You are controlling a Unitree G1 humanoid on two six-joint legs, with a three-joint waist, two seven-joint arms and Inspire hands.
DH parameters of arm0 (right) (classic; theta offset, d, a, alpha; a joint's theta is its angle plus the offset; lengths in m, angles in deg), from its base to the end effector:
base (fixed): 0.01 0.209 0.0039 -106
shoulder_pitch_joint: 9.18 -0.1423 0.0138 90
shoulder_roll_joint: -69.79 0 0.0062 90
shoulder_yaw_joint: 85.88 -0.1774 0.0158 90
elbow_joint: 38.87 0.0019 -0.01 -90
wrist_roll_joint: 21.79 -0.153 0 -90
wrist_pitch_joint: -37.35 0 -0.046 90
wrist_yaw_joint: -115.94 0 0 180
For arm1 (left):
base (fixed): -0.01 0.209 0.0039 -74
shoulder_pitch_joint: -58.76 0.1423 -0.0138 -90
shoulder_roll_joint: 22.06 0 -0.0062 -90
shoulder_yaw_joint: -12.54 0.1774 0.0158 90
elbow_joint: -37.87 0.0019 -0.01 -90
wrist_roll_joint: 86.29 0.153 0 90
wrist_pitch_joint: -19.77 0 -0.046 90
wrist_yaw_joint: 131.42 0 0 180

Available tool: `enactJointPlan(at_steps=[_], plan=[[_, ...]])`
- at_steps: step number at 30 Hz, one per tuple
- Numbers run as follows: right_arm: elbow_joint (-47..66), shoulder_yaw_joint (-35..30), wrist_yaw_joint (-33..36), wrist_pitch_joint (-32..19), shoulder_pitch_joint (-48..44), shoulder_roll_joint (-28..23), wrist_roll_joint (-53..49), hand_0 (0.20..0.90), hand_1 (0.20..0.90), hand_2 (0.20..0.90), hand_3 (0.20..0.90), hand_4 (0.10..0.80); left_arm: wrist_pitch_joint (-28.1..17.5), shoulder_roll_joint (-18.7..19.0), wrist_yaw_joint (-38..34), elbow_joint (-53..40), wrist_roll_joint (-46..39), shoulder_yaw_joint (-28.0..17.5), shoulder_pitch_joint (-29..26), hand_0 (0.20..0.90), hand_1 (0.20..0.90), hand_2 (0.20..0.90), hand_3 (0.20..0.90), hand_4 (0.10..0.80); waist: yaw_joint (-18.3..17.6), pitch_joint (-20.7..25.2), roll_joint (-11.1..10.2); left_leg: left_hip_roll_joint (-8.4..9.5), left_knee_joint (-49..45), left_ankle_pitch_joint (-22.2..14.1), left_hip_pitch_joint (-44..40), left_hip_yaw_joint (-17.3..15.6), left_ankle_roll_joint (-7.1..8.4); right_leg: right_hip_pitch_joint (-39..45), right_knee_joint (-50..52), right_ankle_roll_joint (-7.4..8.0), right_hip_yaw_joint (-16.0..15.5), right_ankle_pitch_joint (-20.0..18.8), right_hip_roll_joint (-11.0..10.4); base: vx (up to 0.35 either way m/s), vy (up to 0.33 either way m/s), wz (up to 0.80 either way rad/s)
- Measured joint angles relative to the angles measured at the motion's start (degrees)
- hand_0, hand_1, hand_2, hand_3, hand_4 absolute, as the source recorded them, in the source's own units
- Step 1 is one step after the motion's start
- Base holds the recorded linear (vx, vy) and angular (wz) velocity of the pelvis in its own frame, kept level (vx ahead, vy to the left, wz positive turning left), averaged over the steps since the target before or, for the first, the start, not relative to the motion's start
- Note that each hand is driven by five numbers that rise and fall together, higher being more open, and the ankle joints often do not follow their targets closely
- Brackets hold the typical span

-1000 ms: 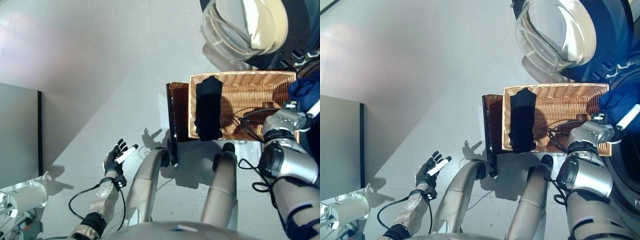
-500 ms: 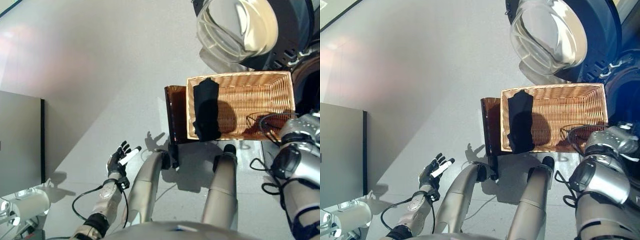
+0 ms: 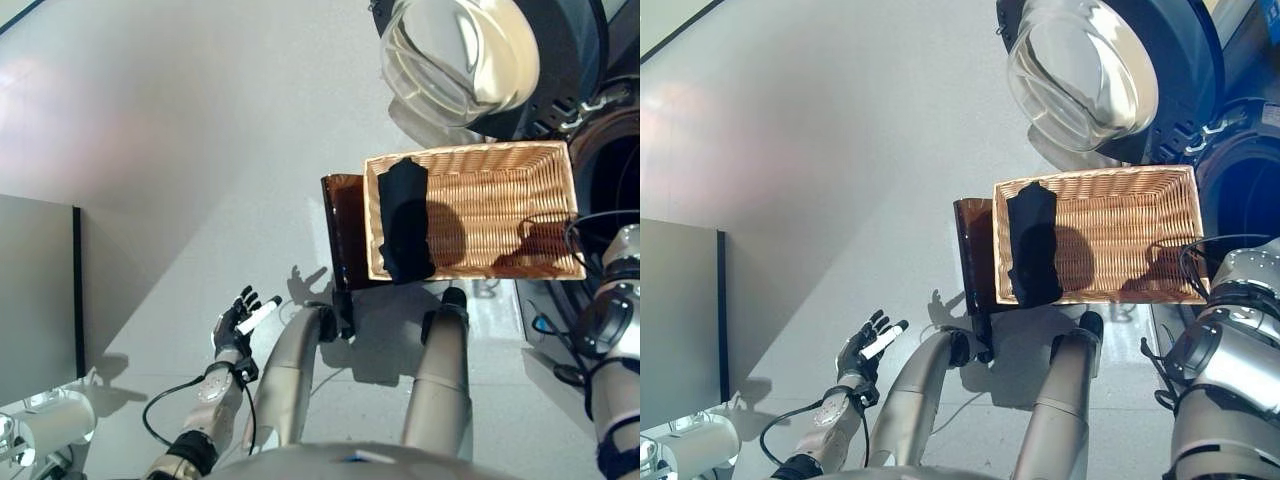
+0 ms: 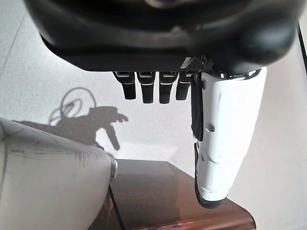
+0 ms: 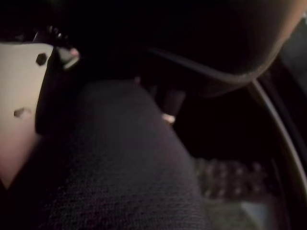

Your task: Pick up the clothes and place them into the washing machine

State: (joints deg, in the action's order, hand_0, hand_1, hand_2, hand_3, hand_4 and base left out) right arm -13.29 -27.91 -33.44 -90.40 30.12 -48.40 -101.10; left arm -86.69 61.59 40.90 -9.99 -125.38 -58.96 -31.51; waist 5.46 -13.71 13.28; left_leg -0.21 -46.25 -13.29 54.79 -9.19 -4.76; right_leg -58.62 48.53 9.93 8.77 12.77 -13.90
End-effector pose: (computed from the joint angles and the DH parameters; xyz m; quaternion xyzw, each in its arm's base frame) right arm 0.2642 -0.4003 0.1874 0.5620 -0.3128 -0.5857 0.4932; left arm 0.1623 0.1571 -0.0755 -0.1577 0.2606 0.0978 0.9474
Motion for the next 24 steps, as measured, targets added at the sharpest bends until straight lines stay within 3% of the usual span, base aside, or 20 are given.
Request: enactJointPlan(at_steps=[1, 5, 13, 19, 20, 21, 24], plan=[[0.0, 0.0, 0.2, 0.0, 0.0, 0.0, 0.0, 0.900, 0.900, 0.900, 0.900, 0.800, 0.0, 0.0, 0.0, 0.0, 0.0, 0.0, 0.0, 0.900, 0.900, 0.900, 0.900, 0.800, 0.0, 0.0, -0.1, -0.03, -0.1, -0.1, 0.0, 0.0, -0.03, 0.0, 0.0, 0.00, 0.0, 0.0, 0.0, 0.072, -0.003, -0.03], [0.1, 0.1, 0.9, 0.0, -0.1, 0.5, 0.0, 0.900, 0.900, 0.900, 0.900, 0.800, 0.0, 0.0, -0.2, 0.0, 0.0, -0.3, 0.0, 0.900, 0.900, 0.900, 0.900, 0.800, -0.1, -0.1, -0.3, -0.11, -1.4, -0.6, 0.6, 0.2, -0.10, -0.2, 0.3, 0.93, 0.3, -0.5, 0.4, -0.012, 0.007, -0.05], [0.1, 0.3, 2.1, -0.5, -0.3, 4.3, 0.0, 0.900, 0.900, 0.900, 0.900, 0.800, 0.0, 0.0, -1.2, 0.2, -0.2, -0.6, 0.2, 0.900, 0.900, 0.900, 0.900, 0.800, -0.8, 0.0, -2.2, -0.04, -1.9, -1.7, 0.9, 0.0, 0.18, -0.6, 0.2, 0.89, 1.2, -0.1, 0.6, -0.003, 0.001, -0.04], [-0.2, 1.5, 2.0, -0.9, -0.4, 7.0, 0.0, 0.900, 0.900, 0.900, 0.900, 0.800, 0.1, -0.1, -1.3, 0.1, -1.4, -1.1, 0.2, 0.900, 0.900, 0.900, 0.900, 0.800, -1.5, -0.3, -2.7, -0.33, -2.6, -2.1, 1.6, 0.2, -0.52, -0.9, 0.1, 1.02, 0.9, 0.0, 0.8, 0.030, -0.007, -0.02], [-0.8, 3.0, 1.8, 0.0, 0.4, 7.1, 0.2, 0.900, 0.900, 0.900, 0.900, 0.800, 0.2, -0.1, -1.2, 0.1, -1.4, -1.3, -0.1, 0.900, 0.900, 0.900, 0.900, 0.800, -1.4, -0.3, -2.8, -0.35, -2.8, -2.1, 1.6, 0.2, -0.52, -0.9, 0.3, 1.56, 1.0, -0.4, 0.9, 0.000, 0.000, 0.00], [-3.3, 5.9, 1.6, 1.2, 0.3, 7.0, 0.7, 0.900, 0.900, 0.900, 0.900, 0.800, 0.1, -0.1, -1.3, 0.0, -1.8, -1.6, -0.1, 0.900, 0.900, 0.900, 0.900, 0.800, -1.6, -0.3, -2.8, -0.57, -2.9, -2.5, 1.6, 0.1, -0.51, -0.7, 0.2, 1.00, 0.7, 0.3, 0.8, 0.000, 0.000, 0.00], [-6.7, 12.2, 0.2, 8.9, 2.2, 7.8, 5.7, 0.900, 0.900, 0.900, 0.900, 0.800, 0.0, -0.1, -1.2, 0.0, -2.0, -2.2, -0.2, 0.900, 0.900, 0.900, 0.900, 0.800, -1.4, -0.4, -3.5, -1.01, -3.1, -2.3, 1.6, 0.2, -0.39, -0.8, 0.3, 1.32, 0.3, -0.4, 1.1, -0.006, -0.018, -0.03]])
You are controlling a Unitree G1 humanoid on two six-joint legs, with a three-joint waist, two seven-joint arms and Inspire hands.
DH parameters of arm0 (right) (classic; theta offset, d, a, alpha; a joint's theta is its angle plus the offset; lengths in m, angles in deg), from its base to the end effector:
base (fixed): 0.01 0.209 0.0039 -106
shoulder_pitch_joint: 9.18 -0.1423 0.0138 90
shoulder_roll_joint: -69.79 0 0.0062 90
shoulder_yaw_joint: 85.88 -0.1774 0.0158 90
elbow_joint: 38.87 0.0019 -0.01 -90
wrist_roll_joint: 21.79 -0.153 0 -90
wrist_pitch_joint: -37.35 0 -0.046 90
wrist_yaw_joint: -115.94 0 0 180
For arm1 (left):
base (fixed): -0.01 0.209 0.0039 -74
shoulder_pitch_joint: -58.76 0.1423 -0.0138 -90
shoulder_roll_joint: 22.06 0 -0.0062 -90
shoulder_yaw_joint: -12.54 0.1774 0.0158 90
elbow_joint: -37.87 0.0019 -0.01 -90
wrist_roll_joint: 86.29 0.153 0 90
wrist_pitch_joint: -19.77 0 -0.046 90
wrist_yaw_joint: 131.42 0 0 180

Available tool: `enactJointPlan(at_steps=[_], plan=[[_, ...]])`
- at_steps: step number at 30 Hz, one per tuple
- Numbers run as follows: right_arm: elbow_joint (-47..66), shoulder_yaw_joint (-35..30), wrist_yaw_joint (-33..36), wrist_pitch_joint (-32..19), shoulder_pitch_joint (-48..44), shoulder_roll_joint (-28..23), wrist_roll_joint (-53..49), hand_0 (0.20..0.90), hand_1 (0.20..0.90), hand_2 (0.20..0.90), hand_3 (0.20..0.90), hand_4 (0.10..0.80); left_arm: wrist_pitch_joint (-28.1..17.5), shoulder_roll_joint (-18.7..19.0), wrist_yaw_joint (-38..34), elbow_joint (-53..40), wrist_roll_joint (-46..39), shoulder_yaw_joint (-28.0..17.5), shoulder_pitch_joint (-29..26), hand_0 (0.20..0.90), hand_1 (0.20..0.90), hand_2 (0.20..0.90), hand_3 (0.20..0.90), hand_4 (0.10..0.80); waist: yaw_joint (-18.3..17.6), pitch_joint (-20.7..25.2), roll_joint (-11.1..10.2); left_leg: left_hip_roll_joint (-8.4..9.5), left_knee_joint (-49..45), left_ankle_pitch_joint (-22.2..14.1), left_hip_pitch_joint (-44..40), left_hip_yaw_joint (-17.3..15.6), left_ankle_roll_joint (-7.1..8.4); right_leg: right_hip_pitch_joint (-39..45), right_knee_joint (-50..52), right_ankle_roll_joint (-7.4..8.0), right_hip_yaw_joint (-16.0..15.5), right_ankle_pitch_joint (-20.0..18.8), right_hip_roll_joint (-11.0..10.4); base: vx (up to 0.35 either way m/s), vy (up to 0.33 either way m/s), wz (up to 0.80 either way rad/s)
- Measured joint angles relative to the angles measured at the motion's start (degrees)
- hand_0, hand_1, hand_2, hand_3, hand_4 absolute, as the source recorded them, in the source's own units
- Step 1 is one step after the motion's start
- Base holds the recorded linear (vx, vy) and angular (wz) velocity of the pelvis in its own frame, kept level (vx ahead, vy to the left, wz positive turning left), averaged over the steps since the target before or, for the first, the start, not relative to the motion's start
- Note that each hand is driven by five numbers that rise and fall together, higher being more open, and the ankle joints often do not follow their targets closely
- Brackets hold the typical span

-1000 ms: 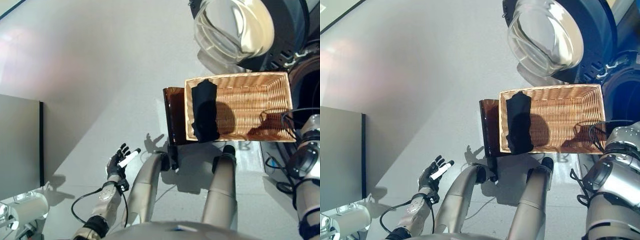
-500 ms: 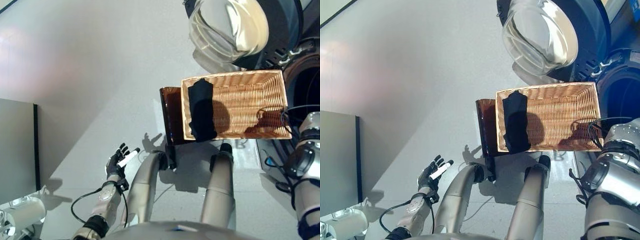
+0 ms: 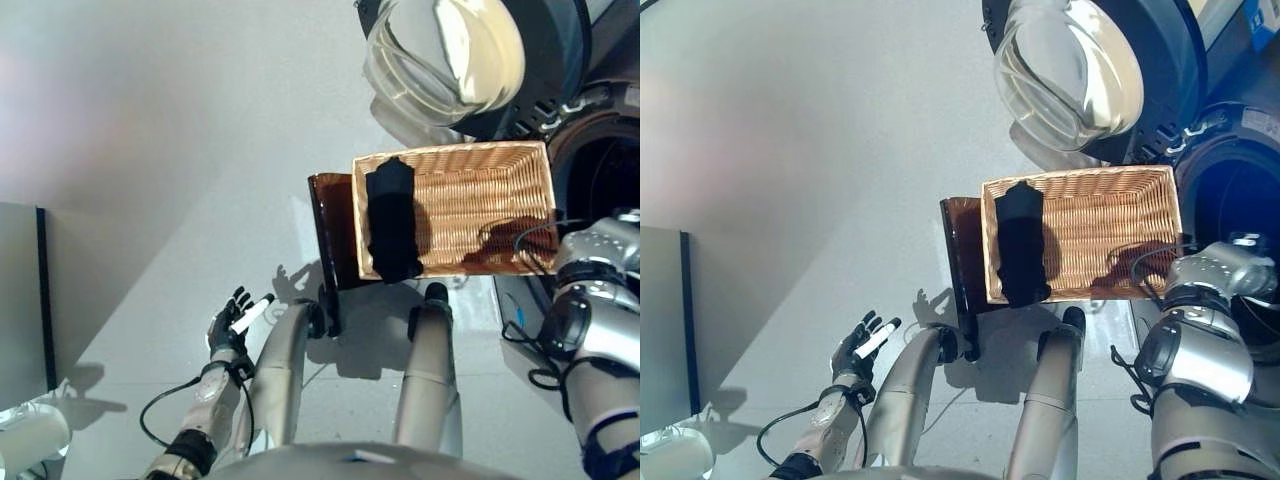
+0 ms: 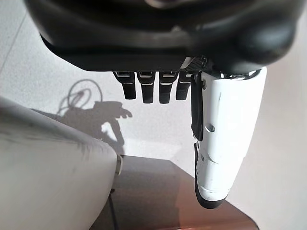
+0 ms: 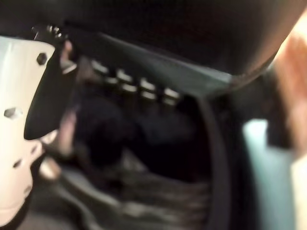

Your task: Pick up the clothes and place them into the washing machine

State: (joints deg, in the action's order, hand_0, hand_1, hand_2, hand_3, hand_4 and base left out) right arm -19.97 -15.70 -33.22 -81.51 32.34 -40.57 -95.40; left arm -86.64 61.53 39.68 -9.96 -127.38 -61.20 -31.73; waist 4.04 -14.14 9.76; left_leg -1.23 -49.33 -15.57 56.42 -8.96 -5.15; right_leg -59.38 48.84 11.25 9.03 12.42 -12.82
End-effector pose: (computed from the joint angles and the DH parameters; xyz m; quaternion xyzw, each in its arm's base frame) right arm 0.2956 -0.3539 0.1288 0.4783 -0.1300 -0.5898 0.6376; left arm 0.1649 0.1631 -0.0741 -0.1755 0.2564 0.1330 0.9411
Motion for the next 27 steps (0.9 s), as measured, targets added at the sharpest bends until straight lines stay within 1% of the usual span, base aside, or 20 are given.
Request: enactJointPlan(at_steps=[1, 2, 3, 5, 6, 7, 8, 10, 11, 13, 15, 16, 17, 18, 20, 21, 22, 23, 24, 27], plan=[[-2.0, 2.2, -1.0, 1.7, 0.1, 0.3, 2.3, 0.900, 0.900, 0.900, 0.900, 0.800, 0.0, 0.0, 0.0, 0.0, 0.0, 0.0, 0.0, 0.900, 0.900, 0.900, 0.900, 0.800, -0.2, 0.0, -0.1, -0.14, 0.0, -0.2, -0.1, 0.1, 0.04, 0.2, 0.0, -0.79, -0.5, 0.7, -0.1, 0.006, -0.030, 0.03], [-2.6, 3.7, -1.4, 3.7, 0.7, 1.0, 4.8, 0.900, 0.900, 0.900, 0.900, 0.800, 0.0, 0.0, 0.1, 0.0, 0.0, 0.0, 0.0, 0.900, 0.900, 0.900, 0.900, 0.800, -0.1, -0.1, -0.3, -0.15, 0.1, -0.1, -0.3, 0.2, 0.21, 0.5, 0.1, -0.88, -0.5, 0.7, 0.0, -0.080, -0.015, 0.04], [-2.9, 4.2, -1.9, 5.0, 1.4, 1.5, 6.5, 0.900, 0.900, 0.900, 0.900, 0.800, 0.0, 0.0, 0.2, 0.1, 0.0, 0.0, 0.0, 0.900, 0.900, 0.900, 0.900, 0.800, -0.1, -0.2, -0.5, -0.13, 0.3, 0.0, -0.6, 0.4, 0.37, 0.7, 0.1, -0.43, -0.6, 0.4, 0.0, -0.075, -0.017, 0.04], [-3.7, 6.9, -3.4, 7.5, 3.0, 4.1, 10.9, 0.900, 0.900, 0.900, 0.900, 0.800, -0.1, 0.2, 0.3, 0.2, 0.1, -0.3, 0.1, 0.900, 0.900, 0.900, 0.900, 0.800, 0.1, -0.4, -1.4, -0.09, 0.8, 0.7, -1.2, 0.8, 0.75, 1.3, -0.2, -0.65, -0.7, 0.0, 0.1, -0.037, -0.016, 0.02], [-4.1, 8.9, -3.9, 8.4, 3.3, 5.4, 12.8, 0.900, 0.900, 0.900, 0.900, 0.800, -0.1, 0.2, 0.2, 0.3, 0.1, -0.5, 0.0, 0.900, 0.900, 0.900, 0.900, 0.800, 0.0, -0.5, -1.5, -0.16, 1.1, 1.0, -1.2, 0.9, 0.72, 1.4, -0.4, -1.13, -1.1, 0.0, 0.1, 0.107, -0.039, 0.03], [-4.0, 9.8, -4.0, 9.0, 3.7, 6.1, 13.8, 0.900, 0.900, 0.900, 0.900, 0.800, -0.1, 0.1, 0.3, 0.5, 0.1, -0.5, -0.1, 0.900, 0.900, 0.900, 0.900, 0.800, 0.0, -0.6, -1.5, -0.16, 1.2, 0.8, -1.3, 1.0, 0.73, 1.5, -0.3, -0.86, -1.3, 0.0, 0.1, 0.000, -0.029, 0.09], [-3.9, 13.7, -3.5, 9.0, 5.3, 7.5, 18.9, 0.900, 0.900, 0.900, 0.900, 0.800, -0.1, 0.2, 0.2, 0.7, 0.4, -0.6, -0.1, 0.900, 0.900, 0.900, 0.900, 0.800, -0.1, -0.7, -1.7, -0.35, 1.6, 1.0, -1.7, 1.1, 0.87, 2.2, -0.6, -1.62, -1.6, 0.4, 0.2, -0.009, -0.034, 0.04], [-2.1, 15.3, -3.4, 9.4, 6.7, 8.9, 22.5, 0.900, 0.900, 0.900, 0.900, 0.800, -0.1, 0.2, 0.2, 0.7, 0.8, -1.6, 0.1, 0.900, 0.900, 0.900, 0.900, 0.800, 0.0, -1.1, -2.3, -0.51, 1.8, 1.6, -2.2, 1.2, 1.01, 2.6, -1.0, -1.67, -1.6, -0.1, 0.4, 0.038, -0.044, -0.03], [-0.9, 18.3, -3.3, 10.5, 7.7, 9.8, 28.0, 0.900, 0.900, 0.900, 0.900, 0.800, -0.2, 0.3, 0.1, 0.9, 1.2, -2.9, 0.2, 0.900, 0.900, 0.900, 0.900, 0.800, -0.1, -1.3, -2.7, -0.98, 2.0, 1.5, -2.4, 1.2, 1.63, 2.8, -1.4, -2.10, -1.9, -0.2, 0.7, 0.094, -0.058, -0.05], [1.2, 24.0, -2.9, 11.8, 9.1, 11.4, 35.7, 0.900, 0.900, 0.900, 0.900, 0.800, -0.2, 0.3, -0.1, 1.0, 2.2, -4.9, 0.0, 0.900, 0.900, 0.900, 0.900, 0.800, -0.3, -1.8, -3.5, -1.18, 2.8, 1.6, -2.6, 1.5, 1.84, 2.9, -1.8, -2.07, -2.1, -0.5, 0.9, 0.000, -0.046, -0.05], [2.2, 26.5, -2.4, 13.6, 9.8, 12.9, 42.2, 0.900, 0.900, 0.900, 0.900, 0.800, -0.3, 0.3, -0.4, 1.0, 2.8, -5.4, -0.3, 0.900, 0.900, 0.900, 0.900, 0.800, -0.3, -2.0, -3.8, -1.20, 3.8, 3.0, -2.7, 1.7, 2.14, 2.9, -2.2, -2.61, -2.3, -1.2, 0.9, 0.007, -0.034, 0.02], [2.3, 26.6, -1.9, 14.2, 9.6, 12.9, 44.7, 0.900, 0.900, 0.900, 0.900, 0.800, -0.3, 0.3, -0.4, 1.1, 3.3, -5.5, -0.4, 0.900, 0.900, 0.900, 0.900, 0.800, -0.3, -2.0, -3.8, -1.24, 3.9, 3.0, -2.7, 1.9, 2.62, 2.9, -2.1, -2.65, -2.4, -1.1, 0.9, -0.104, 0.001, 0.06], [2.3, 26.6, -1.7, 14.6, 9.4, 13.6, 45.7, 0.900, 0.900, 0.900, 0.900, 0.800, -0.3, 0.3, -0.4, 1.0, 3.4, -5.5, -0.5, 0.900, 0.900, 0.900, 0.900, 0.800, -0.1, -2.0, -3.8, -1.16, 4.1, 3.7, -2.7, 2.1, 2.14, 2.8, -2.1, -2.77, -2.6, -1.3, 0.9, -0.004, -0.019, 0.07], [1.6, 27.2, -0.7, 15.9, 8.1, 13.9, 47.6, 0.900, 0.900, 0.900, 0.900, 0.800, -0.4, 0.2, -0.6, 0.9, 3.7, -5.5, -0.8, 0.900, 0.900, 0.900, 0.900, 0.800, 0.0, -2.0, -3.8, -1.18, 4.8, 3.5, -2.6, 2.6, 2.81, 2.8, -2.4, -2.83, -3.3, -1.3, 1.0, -0.012, -0.028, 0.10], [0.1, 27.0, -0.2, 16.8, 6.7, 14.1, 48.7, 0.900, 0.900, 0.900, 0.900, 0.800, -0.8, 0.3, -1.1, 0.9, 4.4, -5.5, -1.0, 0.900, 0.900, 0.900, 0.900, 0.800, 0.3, -2.0, -3.9, -1.31, 4.9, 3.8, -2.4, 3.1, 3.19, 2.8, -2.3, -3.23, -3.7, -1.3, 1.0, -0.015, -0.024, 0.09], [-0.4, 27.0, 0.7, 17.7, 5.4, 14.3, 49.5, 0.900, 0.900, 0.900, 0.900, 0.800, -1.4, 0.2, -1.3, 0.9, 4.5, -5.5, -1.1, 0.900, 0.900, 0.900, 0.900, 0.800, 0.5, -2.0, -3.9, -1.42, 5.3, 4.6, -2.1, 3.4, 3.09, 2.5, -2.5, -3.52, -4.0, -1.4, 1.2, 0.006, -0.016, 0.08], [-0.8, 27.2, 1.0, 17.7, 5.1, 14.3, 50.1, 0.900, 0.900, 0.900, 0.900, 0.800, -1.4, 0.2, -1.6, 0.9, 4.5, -5.5, -1.3, 0.900, 0.900, 0.900, 0.900, 0.800, 0.7, -2.1, -3.9, -1.56, 5.7, 4.2, -2.0, 3.5, 3.31, 2.4, -2.7, -3.19, -4.6, -1.1, 1.1, 0.132, -0.040, 0.08], [-0.8, 27.1, 1.2, 17.7, 5.2, 14.3, 50.6, 0.900, 0.900, 0.900, 0.900, 0.800, -1.4, 0.2, -1.7, 1.0, 4.5, -5.5, -1.4, 0.900, 0.900, 0.900, 0.900, 0.800, 1.1, -2.1, -3.9, -1.69, 5.9, 4.8, -1.9, 3.7, 3.56, 2.5, -2.8, -3.94, -4.9, -1.4, 1.2, -0.047, -0.002, 0.08], [-0.9, 27.0, 1.5, 17.7, 5.3, 14.3, 50.7, 0.900, 0.900, 0.900, 0.900, 0.800, -1.5, 0.2, -1.7, 1.0, 4.5, -5.5, -1.5, 0.900, 0.900, 0.900, 0.900, 0.800, 1.3, -2.1, -3.9, -1.73, 6.2, 5.4, -1.9, 4.0, 3.46, 2.7, -3.1, -4.25, -5.2, -1.6, 1.2, -0.040, -0.001, 0.11], [-1.0, 26.5, 1.7, 17.7, 5.2, 14.2, 50.7, 0.900, 0.900, 0.900, 0.900, 0.800, -1.6, 0.2, -1.7, 1.7, 4.6, -5.5, -1.9, 0.900, 0.900, 0.900, 0.900, 0.800, 1.7, -2.1, -3.9, -1.71, 8.6, 6.6, -2.4, 4.7, 3.87, 3.4, -4.5, -4.63, -6.5, -1.9, 1.3, 0.045, -0.024, 0.14]])
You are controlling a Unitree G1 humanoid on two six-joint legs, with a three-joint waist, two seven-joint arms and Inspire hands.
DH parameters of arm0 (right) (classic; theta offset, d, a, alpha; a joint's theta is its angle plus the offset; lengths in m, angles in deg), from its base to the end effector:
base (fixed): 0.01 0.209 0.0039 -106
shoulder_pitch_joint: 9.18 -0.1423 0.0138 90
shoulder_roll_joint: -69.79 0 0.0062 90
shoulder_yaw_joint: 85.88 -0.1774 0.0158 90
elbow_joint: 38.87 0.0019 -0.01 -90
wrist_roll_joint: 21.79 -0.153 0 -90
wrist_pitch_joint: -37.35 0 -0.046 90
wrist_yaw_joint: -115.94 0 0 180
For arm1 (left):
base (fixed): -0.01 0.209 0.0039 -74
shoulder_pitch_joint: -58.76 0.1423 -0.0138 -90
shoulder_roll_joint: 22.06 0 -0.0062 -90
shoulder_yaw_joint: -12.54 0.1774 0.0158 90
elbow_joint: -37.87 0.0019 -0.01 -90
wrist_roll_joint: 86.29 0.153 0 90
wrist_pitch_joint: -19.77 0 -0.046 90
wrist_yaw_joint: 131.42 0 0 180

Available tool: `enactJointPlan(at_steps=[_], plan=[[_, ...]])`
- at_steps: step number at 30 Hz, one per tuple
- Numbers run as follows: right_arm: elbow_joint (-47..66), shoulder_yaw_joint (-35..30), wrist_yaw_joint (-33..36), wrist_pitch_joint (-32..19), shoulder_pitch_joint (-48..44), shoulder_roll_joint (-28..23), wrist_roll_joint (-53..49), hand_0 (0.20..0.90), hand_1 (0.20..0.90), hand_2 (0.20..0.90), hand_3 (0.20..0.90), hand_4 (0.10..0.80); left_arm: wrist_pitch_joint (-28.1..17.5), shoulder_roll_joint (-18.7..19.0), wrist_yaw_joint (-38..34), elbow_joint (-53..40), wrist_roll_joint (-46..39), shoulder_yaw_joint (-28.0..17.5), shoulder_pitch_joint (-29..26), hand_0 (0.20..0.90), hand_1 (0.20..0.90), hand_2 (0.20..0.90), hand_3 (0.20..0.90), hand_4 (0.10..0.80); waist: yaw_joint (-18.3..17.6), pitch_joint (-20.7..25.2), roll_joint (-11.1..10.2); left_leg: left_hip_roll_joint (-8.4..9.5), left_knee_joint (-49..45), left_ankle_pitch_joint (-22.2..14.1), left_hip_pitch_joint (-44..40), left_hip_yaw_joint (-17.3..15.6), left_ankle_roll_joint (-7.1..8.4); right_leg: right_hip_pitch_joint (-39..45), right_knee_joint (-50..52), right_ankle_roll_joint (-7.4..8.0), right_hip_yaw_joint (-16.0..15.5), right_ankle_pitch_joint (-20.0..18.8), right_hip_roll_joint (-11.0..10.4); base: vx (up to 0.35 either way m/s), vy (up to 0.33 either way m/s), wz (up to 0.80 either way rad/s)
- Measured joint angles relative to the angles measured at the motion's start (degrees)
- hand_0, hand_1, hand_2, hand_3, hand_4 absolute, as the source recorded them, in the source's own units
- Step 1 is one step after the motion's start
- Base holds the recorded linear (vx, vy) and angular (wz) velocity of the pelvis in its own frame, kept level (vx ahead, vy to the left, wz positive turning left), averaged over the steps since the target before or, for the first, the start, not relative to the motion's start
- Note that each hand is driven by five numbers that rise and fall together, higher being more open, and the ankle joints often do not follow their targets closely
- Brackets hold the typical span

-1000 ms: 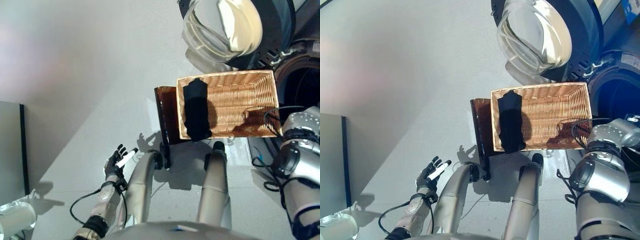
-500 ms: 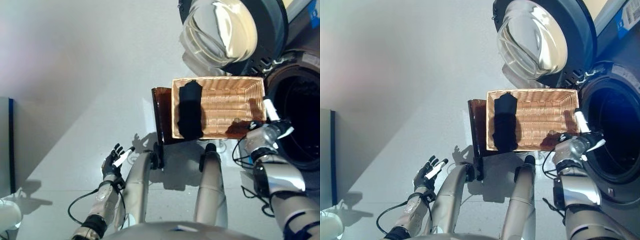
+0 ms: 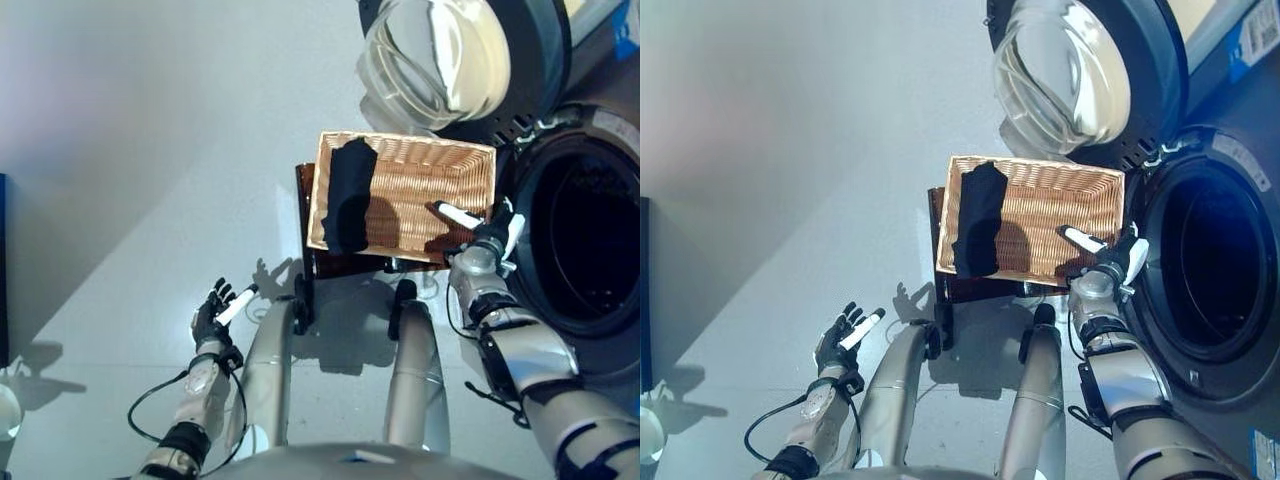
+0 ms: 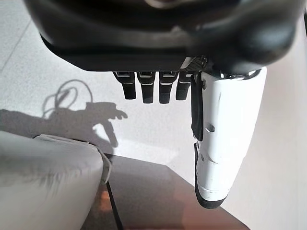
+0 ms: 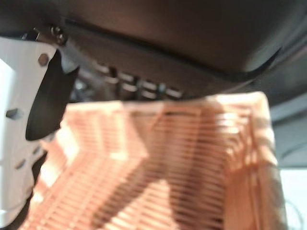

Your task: Pick up the clothes and place them into the washing machine

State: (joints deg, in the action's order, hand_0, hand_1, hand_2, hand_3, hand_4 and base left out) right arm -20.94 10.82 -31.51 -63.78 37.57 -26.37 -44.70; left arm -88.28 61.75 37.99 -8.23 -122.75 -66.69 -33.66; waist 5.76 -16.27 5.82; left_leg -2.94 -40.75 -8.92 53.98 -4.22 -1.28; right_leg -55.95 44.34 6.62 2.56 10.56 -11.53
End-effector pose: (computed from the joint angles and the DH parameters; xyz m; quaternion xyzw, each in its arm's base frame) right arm 0.3176 -0.2388 0.0448 -0.0663 0.1235 -0.3669 0.9196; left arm 0.1752 0.1789 -0.0688 -0.1464 0.2256 0.1725 0.9476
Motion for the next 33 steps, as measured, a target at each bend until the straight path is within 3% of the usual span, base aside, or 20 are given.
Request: enactJointPlan(at_steps=[5, 13, 20, 25, 29, 33], plan=[[-0.8, 0.0, -1.1, 0.0, 1.1, 0.5, 1.2, 0.900, 0.900, 0.900, 0.900, 0.800, 0.0, 0.1, -0.1, 5.7, 1.8, -1.1, -0.3, 0.900, 0.900, 0.900, 0.900, 0.800, 0.1, -0.4, -0.6, -0.23, 6.4, 1.8, -7.8, 1.2, 0.94, 8.1, -5.6, -0.08, -2.0, -1.3, 0.4, 0.071, -0.034, 0.03], [-0.8, -0.4, -1.9, 0.1, 1.2, -1.5, 2.8, 0.900, 0.900, 0.900, 0.900, 0.800, -0.2, 0.3, 0.4, 5.9, 2.3, -1.8, -0.3, 0.900, 0.900, 0.900, 0.900, 0.800, 0.1, -0.9, -1.5, -0.22, 16.7, 6.1, -15.7, 1.2, 1.36, 15.4, -14.6, -0.37, -3.4, -5.0, 1.1, 0.077, -0.035, -0.01], [-0.6, -0.6, -2.7, 0.0, 1.6, -4.7, 6.0, 0.900, 0.900, 0.900, 0.900, 0.800, -1.1, 1.1, 1.7, 6.2, 2.5, -3.8, -0.3, 0.900, 0.900, 0.900, 0.900, 0.800, 0.0, -1.2, -2.4, -0.15, 22.4, 7.8, -22.9, 0.8, 1.24, 22.6, -20.6, -0.10, -3.6, -6.5, 1.3, 0.042, -0.010, -0.04], [1.6, 0.5, -4.2, 0.1, 5.0, -4.3, 6.8, 0.900, 0.900, 0.900, 0.900, 0.800, -1.0, 1.8, 1.8, 8.1, 3.3, -5.0, -0.1, 0.900, 0.900, 0.900, 0.900, 0.800, -0.1, -1.1, -2.9, -0.17, 25.7, 8.9, -26.2, 0.9, 1.37, 25.9, -23.4, -0.03, -4.2, -7.5, 1.6, 0.031, -0.030, 0.00], [5.9, 4.4, -7.8, 0.0, 9.0, -1.9, 9.0, 0.900, 0.900, 0.900, 0.900, 0.800, -1.0, 1.7, 1.9, 8.1, 3.7, -5.7, -0.5, 0.900, 0.900, 0.900, 0.900, 0.800, -0.1, -1.2, -3.1, -0.23, 25.9, 9.1, -26.9, 1.9, 1.43, 27.5, -23.7, -0.20, -5.5, -7.5, 1.5, 0.003, -0.016, 0.14], [0.6, 6.4, -8.8, 0.3, 9.2, 7.1, 11.6, 0.900, 0.900, 0.900, 0.900, 0.800, -0.8, 1.4, 1.8, 12.4, 4.5, -5.6, -3.1, 0.900, 0.900, 0.900, 0.900, 0.800, 0.2, -1.1, -3.2, -0.18, 25.6, 9.6, -26.7, 3.9, 1.81, 28.7, -23.5, -0.50, -7.9, -7.2, 1.5, -0.048, -0.039, 0.23]])
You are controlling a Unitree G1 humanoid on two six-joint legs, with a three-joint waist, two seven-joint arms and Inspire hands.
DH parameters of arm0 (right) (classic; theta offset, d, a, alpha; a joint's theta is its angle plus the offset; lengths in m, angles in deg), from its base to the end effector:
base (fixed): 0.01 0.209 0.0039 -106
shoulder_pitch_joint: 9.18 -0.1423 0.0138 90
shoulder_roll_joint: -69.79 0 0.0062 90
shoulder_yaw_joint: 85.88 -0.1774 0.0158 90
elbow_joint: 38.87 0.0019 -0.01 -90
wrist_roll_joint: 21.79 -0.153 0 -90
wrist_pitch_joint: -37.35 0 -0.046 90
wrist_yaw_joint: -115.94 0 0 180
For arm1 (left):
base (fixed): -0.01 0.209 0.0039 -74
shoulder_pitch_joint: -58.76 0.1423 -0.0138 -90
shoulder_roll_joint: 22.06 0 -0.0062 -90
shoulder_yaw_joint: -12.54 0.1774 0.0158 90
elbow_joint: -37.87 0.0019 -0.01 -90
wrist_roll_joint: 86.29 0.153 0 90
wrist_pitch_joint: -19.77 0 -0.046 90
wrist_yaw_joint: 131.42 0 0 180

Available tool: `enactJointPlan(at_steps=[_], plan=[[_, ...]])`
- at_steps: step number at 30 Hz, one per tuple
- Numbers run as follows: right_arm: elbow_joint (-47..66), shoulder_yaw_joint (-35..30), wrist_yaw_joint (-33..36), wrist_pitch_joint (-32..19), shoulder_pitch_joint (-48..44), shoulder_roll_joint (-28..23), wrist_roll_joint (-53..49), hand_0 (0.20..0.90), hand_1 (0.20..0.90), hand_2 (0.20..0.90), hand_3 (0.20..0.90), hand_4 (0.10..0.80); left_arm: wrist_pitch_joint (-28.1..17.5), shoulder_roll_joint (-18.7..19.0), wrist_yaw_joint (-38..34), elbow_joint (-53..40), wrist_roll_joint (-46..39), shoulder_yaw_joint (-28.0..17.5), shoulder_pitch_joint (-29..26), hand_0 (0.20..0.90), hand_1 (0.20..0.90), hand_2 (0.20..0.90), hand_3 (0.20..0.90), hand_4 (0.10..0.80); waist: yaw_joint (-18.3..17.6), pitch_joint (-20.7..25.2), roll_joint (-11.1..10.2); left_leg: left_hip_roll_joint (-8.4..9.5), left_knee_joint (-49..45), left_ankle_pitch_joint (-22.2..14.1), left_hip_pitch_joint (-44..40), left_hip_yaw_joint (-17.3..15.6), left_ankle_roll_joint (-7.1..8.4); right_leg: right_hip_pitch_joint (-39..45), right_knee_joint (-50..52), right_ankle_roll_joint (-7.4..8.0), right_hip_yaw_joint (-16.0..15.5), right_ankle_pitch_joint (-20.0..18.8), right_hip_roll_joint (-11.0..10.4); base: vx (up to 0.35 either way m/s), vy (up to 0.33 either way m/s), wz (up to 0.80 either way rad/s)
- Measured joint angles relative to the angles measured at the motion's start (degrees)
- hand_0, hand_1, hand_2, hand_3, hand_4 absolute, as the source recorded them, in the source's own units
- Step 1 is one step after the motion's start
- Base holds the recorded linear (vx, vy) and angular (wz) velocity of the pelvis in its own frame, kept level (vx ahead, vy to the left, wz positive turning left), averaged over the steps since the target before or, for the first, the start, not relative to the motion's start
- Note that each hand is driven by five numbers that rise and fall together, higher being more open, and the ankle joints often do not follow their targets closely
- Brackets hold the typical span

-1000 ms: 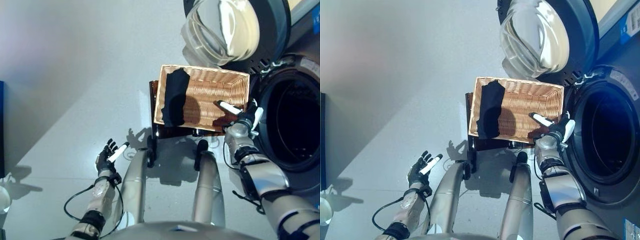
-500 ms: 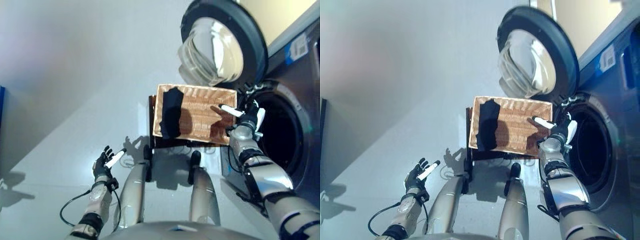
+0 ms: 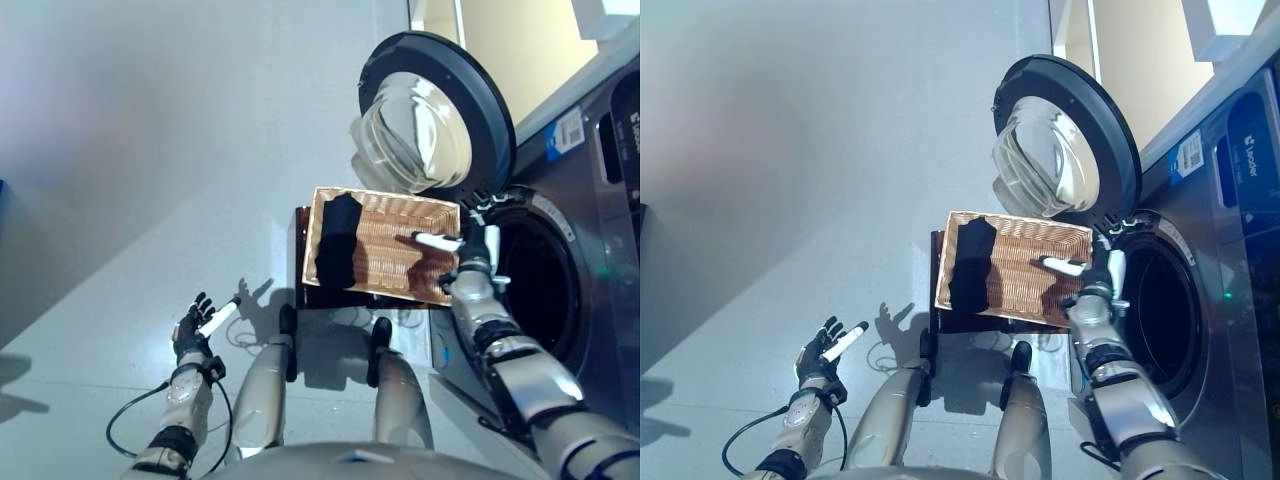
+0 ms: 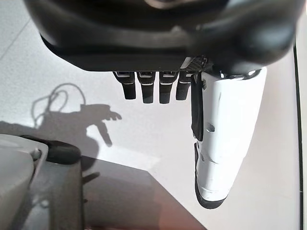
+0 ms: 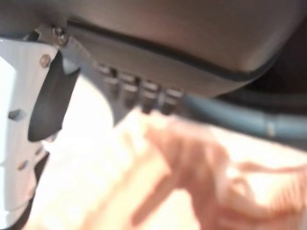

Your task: Pick up the clothes and place them into the washing machine

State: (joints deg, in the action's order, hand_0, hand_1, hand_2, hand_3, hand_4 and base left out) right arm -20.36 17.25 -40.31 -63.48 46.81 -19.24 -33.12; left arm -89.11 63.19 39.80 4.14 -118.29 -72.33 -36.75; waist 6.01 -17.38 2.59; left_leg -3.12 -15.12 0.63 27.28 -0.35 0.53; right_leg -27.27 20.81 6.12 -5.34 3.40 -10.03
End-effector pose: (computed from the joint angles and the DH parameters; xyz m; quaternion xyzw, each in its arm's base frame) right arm 0.2792 -0.1982 -0.0171 -0.1700 0.2067 -0.1881 0.9450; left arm 0.1647 0.2074 -0.0837 -0.0963 0.2698 0.2120 0.9343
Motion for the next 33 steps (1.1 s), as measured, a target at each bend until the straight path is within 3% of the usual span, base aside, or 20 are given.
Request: enactJointPlan(at_steps=[5, 11, 24, 33], plan=[[-3.0, 0.8, 0.2, 1.8, 0.1, 6.6, 0.1, 0.900, 0.900, 0.900, 0.900, 0.800, 0.0, -0.1, -0.4, 0.1, 0.0, 1.3, -1.6, 0.900, 0.900, 0.900, 0.900, 0.800, 2.0, -0.1, -0.2, 0.95, -4.8, -1.0, 3.2, 2.7, 0.43, -2.0, 6.2, -0.78, -1.9, 4.0, -1.2, -0.064, 0.010, 0.37], [-1.9, 0.8, 1.5, 2.0, -2.8, 6.3, 0.1, 0.900, 0.900, 0.900, 0.900, 0.800, 0.2, 0.4, -1.2, -0.7, 0.0, 2.5, -0.9, 0.900, 0.900, 0.900, 0.900, 0.800, 4.1, -1.4, -0.5, 1.07, -18.0, -6.1, 12.5, 3.5, 0.23, -9.6, 17.2, -1.15, -1.5, 7.7, -2.4, -0.062, 0.035, 0.08], [-3.7, 0.8, 2.9, 2.8, -9.5, 4.8, 0.3, 0.900, 0.900, 0.900, 0.900, 0.800, 0.7, 1.1, -1.4, -5.3, 0.0, 2.6, 0.6, 0.900, 0.900, 0.900, 0.900, 0.800, 5.0, -3.5, -1.7, 1.27, -22.1, -6.1, 19.0, 4.2, -0.09, -13.8, 20.5, -0.40, -2.1, 8.4, -3.2, -0.008, -0.001, 0.10], [-13.4, -0.2, 6.6, 8.3, -20.5, 4.0, 2.2, 0.900, 0.900, 0.900, 0.900, 0.800, 1.2, 3.4, -1.7, -5.4, -0.1, 5.1, 0.1, 0.900, 0.900, 0.900, 0.900, 0.800, 7.6, -3.4, -1.9, 2.58, -20.9, -5.6, 19.5, 5.0, -0.78, -13.0, 18.6, 0.13, -3.5, 8.5, -4.2, 0.022, 0.005, 0.09]])
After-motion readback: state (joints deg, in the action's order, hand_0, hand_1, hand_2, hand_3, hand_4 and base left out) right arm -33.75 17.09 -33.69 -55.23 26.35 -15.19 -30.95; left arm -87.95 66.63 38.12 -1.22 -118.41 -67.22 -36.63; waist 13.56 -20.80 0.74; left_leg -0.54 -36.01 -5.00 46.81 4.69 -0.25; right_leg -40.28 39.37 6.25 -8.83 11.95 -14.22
